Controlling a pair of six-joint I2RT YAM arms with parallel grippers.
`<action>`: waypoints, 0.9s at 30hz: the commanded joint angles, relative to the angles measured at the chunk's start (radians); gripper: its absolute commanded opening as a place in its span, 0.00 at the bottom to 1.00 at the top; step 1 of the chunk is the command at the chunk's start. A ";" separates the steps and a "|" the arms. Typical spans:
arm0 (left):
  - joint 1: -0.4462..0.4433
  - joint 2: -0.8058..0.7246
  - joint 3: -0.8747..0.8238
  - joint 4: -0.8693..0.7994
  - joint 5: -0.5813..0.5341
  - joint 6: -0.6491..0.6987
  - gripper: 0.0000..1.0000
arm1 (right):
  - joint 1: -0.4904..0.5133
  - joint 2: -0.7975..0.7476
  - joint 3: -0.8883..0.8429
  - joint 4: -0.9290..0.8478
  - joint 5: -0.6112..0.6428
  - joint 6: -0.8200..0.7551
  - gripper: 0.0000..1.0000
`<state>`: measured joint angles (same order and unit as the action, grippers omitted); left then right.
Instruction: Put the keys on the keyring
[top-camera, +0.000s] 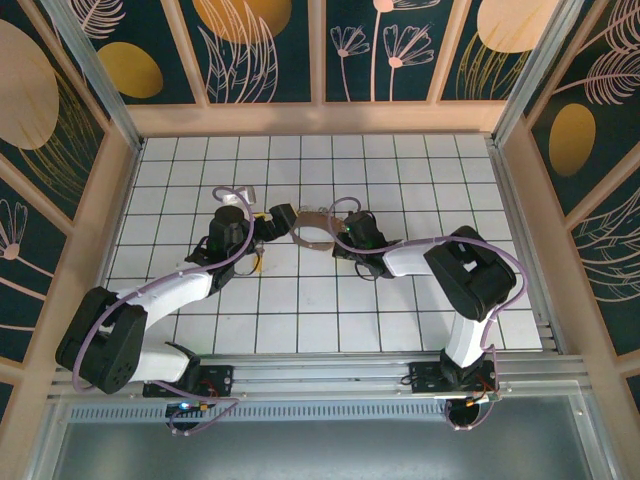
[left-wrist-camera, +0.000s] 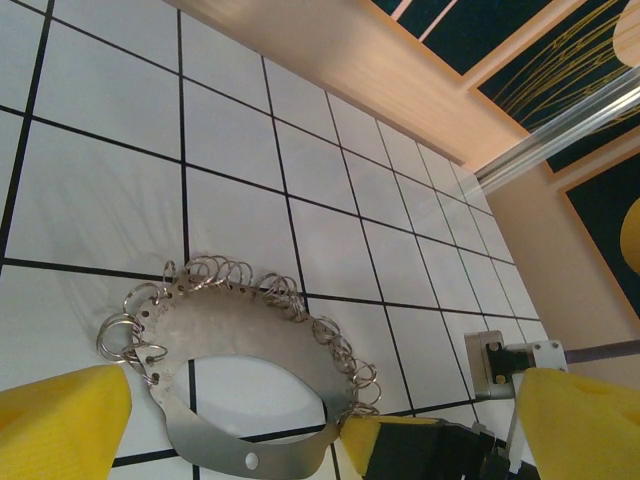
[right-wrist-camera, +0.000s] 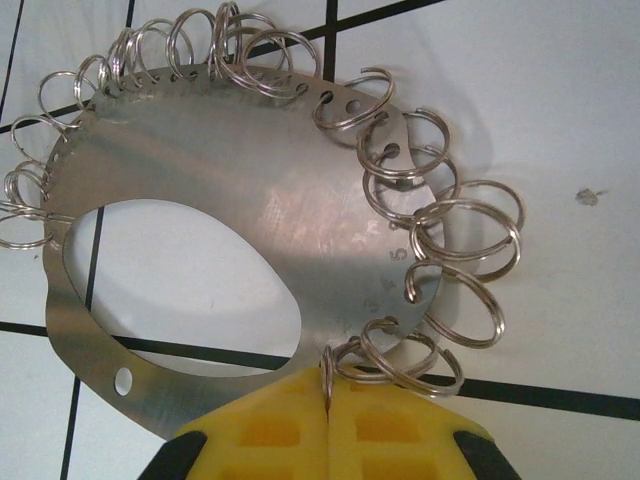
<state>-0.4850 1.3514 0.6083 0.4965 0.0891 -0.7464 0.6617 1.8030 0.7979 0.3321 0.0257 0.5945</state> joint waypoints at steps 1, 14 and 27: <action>-0.007 -0.002 0.052 -0.013 -0.075 -0.009 0.99 | -0.013 -0.050 0.033 -0.027 -0.035 -0.085 0.00; -0.007 -0.010 0.184 -0.082 0.020 0.226 0.97 | -0.164 -0.333 0.028 0.111 -0.561 -0.398 0.00; -0.007 0.005 0.230 -0.013 0.266 0.328 0.87 | -0.256 -0.320 0.078 0.211 -0.947 -0.391 0.00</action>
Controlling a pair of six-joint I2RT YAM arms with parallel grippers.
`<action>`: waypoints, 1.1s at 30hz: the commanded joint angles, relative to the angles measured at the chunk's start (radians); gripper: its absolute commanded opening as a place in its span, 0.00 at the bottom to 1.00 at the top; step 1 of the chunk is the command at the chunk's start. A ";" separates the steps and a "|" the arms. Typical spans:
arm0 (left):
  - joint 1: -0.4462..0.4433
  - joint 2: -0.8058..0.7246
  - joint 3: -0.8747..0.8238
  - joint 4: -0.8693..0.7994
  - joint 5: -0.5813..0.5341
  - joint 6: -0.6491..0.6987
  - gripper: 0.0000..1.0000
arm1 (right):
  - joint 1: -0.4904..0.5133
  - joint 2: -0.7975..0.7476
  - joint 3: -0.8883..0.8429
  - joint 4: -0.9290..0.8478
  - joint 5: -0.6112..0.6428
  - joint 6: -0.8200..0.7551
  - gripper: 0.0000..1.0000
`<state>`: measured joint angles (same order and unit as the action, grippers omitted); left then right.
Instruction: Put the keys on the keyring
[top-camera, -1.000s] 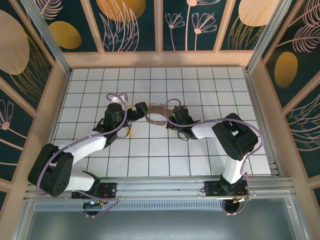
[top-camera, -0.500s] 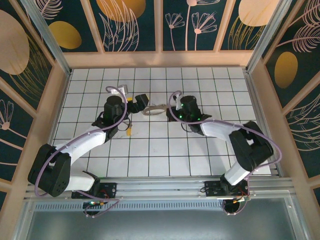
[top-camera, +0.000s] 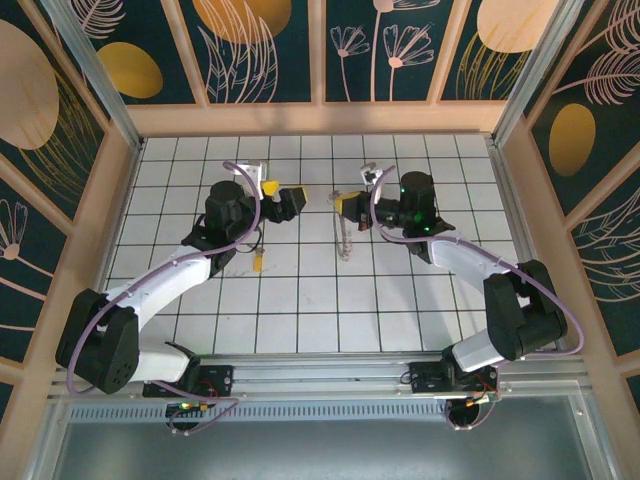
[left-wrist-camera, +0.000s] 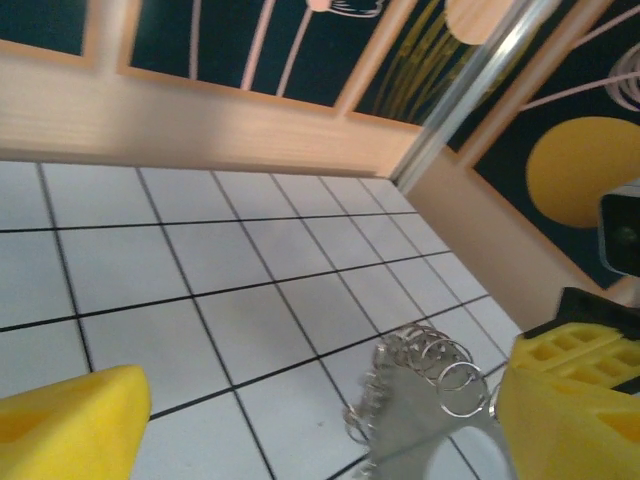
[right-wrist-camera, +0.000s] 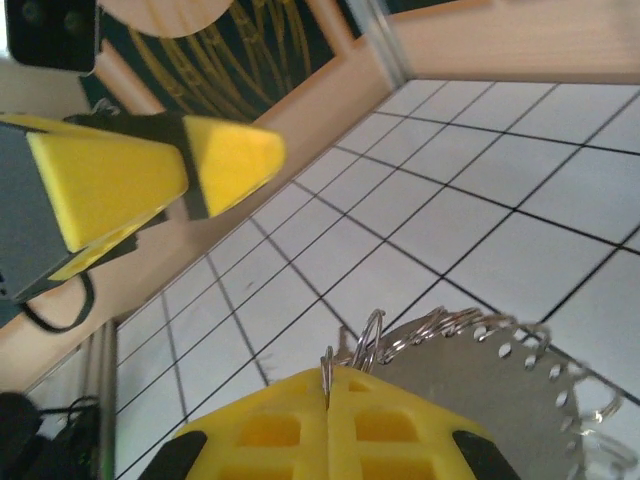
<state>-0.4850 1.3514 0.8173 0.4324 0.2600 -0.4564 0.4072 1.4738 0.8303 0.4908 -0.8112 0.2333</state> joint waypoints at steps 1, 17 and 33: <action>-0.007 0.008 0.018 0.062 0.118 0.038 0.84 | -0.004 0.016 0.047 0.054 -0.115 -0.028 0.00; -0.007 0.087 -0.027 0.343 0.435 -0.095 0.45 | 0.001 0.007 -0.005 0.197 -0.236 0.043 0.00; -0.007 0.180 -0.022 0.489 0.560 -0.196 0.32 | 0.013 0.006 -0.002 0.247 -0.221 0.075 0.00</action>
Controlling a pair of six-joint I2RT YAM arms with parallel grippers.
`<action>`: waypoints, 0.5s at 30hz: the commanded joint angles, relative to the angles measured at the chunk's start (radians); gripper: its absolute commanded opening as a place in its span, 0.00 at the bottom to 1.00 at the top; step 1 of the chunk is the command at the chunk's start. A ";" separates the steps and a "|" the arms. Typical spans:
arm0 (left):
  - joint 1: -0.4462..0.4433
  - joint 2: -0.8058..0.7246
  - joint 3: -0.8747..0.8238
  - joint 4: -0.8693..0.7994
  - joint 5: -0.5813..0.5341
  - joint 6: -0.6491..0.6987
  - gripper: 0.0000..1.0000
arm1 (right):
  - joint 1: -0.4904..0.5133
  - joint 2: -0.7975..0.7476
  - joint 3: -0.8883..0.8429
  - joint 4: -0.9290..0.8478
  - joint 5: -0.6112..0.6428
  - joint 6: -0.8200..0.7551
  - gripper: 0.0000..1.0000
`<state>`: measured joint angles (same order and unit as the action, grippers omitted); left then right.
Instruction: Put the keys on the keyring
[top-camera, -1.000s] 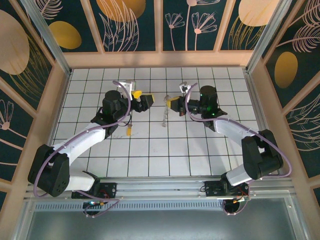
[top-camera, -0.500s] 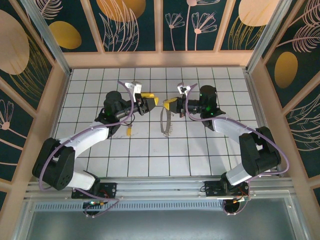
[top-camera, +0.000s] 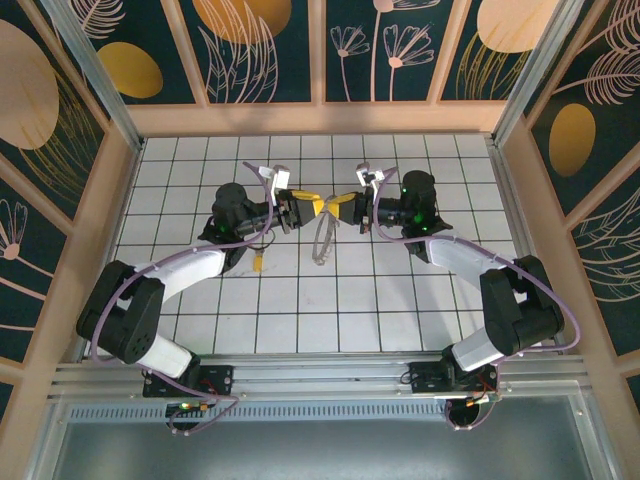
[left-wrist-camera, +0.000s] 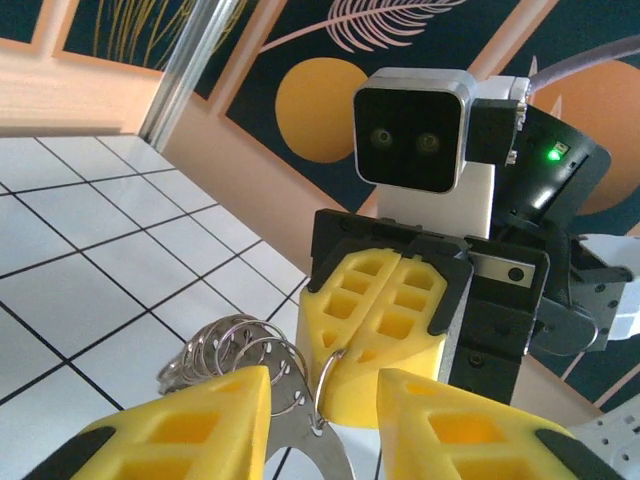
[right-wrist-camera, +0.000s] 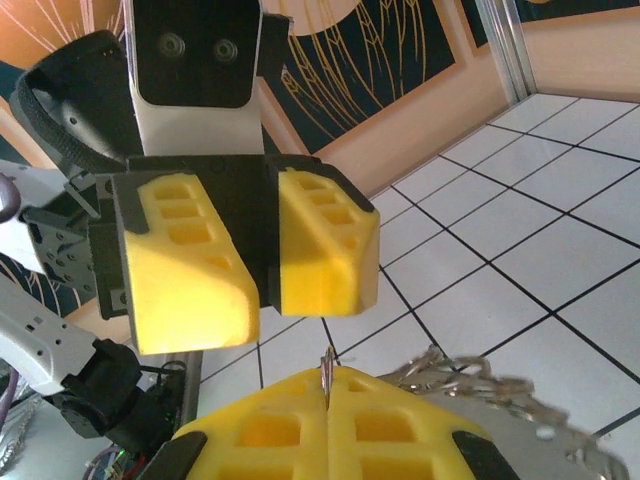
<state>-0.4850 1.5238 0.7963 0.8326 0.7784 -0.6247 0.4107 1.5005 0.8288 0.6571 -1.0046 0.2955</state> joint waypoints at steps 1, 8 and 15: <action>-0.007 0.008 -0.002 0.096 0.044 -0.031 0.31 | 0.012 -0.017 0.002 0.087 -0.026 0.016 0.00; -0.007 0.019 -0.010 0.135 0.064 -0.058 0.29 | 0.025 0.004 0.017 0.106 -0.026 0.030 0.00; -0.007 0.031 -0.017 0.146 0.059 -0.063 0.29 | 0.033 0.006 0.024 0.107 -0.025 0.031 0.00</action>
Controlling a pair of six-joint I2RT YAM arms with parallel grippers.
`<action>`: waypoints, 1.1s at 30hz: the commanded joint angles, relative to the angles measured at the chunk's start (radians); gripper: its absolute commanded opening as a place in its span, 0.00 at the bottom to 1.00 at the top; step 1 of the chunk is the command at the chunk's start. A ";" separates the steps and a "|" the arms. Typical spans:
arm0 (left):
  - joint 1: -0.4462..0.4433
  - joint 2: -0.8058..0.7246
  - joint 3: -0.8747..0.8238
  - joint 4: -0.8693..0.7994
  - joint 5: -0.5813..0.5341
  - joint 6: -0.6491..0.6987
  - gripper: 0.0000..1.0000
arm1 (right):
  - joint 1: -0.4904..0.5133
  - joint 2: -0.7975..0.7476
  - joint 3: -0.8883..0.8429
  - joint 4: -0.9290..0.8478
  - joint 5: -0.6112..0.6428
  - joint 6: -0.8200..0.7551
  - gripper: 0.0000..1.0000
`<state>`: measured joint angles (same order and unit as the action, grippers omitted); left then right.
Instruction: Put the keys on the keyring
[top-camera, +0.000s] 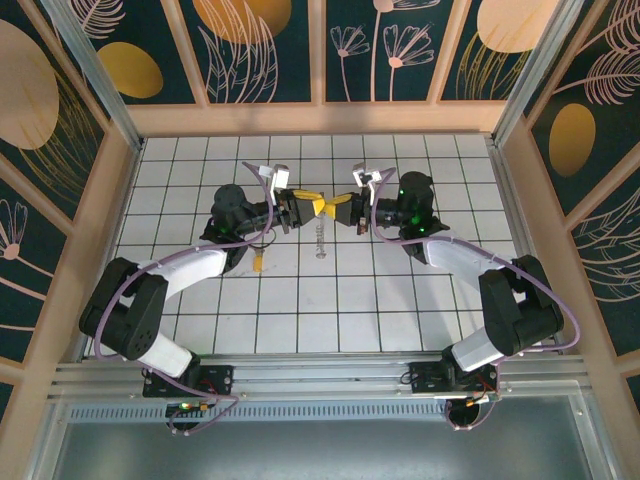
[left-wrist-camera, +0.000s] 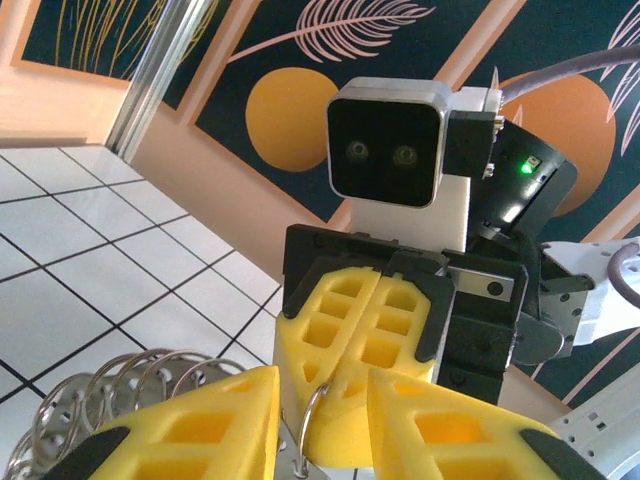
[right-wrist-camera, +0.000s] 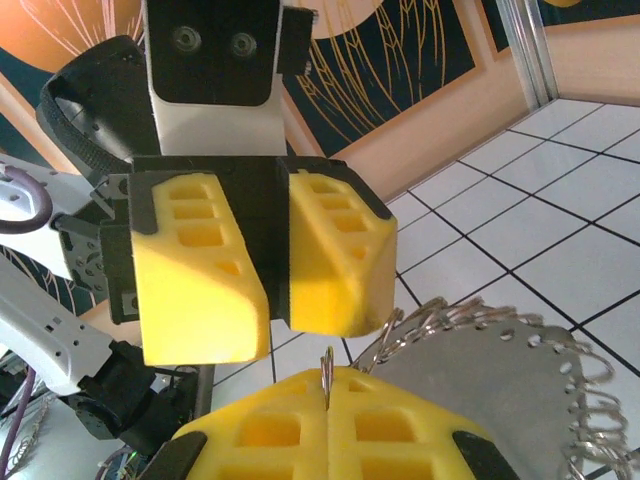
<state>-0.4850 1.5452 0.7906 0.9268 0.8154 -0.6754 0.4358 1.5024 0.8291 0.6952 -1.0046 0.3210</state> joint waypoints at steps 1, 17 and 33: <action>-0.007 0.010 -0.012 0.054 0.024 -0.013 0.29 | 0.008 0.004 0.024 0.069 -0.025 0.007 0.00; -0.024 0.030 -0.019 0.093 0.074 -0.020 0.13 | 0.009 0.031 0.028 0.106 -0.011 0.033 0.00; -0.033 0.001 0.010 -0.116 0.017 0.129 0.24 | 0.017 0.049 0.040 0.111 -0.014 0.050 0.00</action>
<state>-0.4911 1.5635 0.7788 0.9184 0.8219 -0.6262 0.4385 1.5463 0.8291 0.7361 -1.0134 0.3664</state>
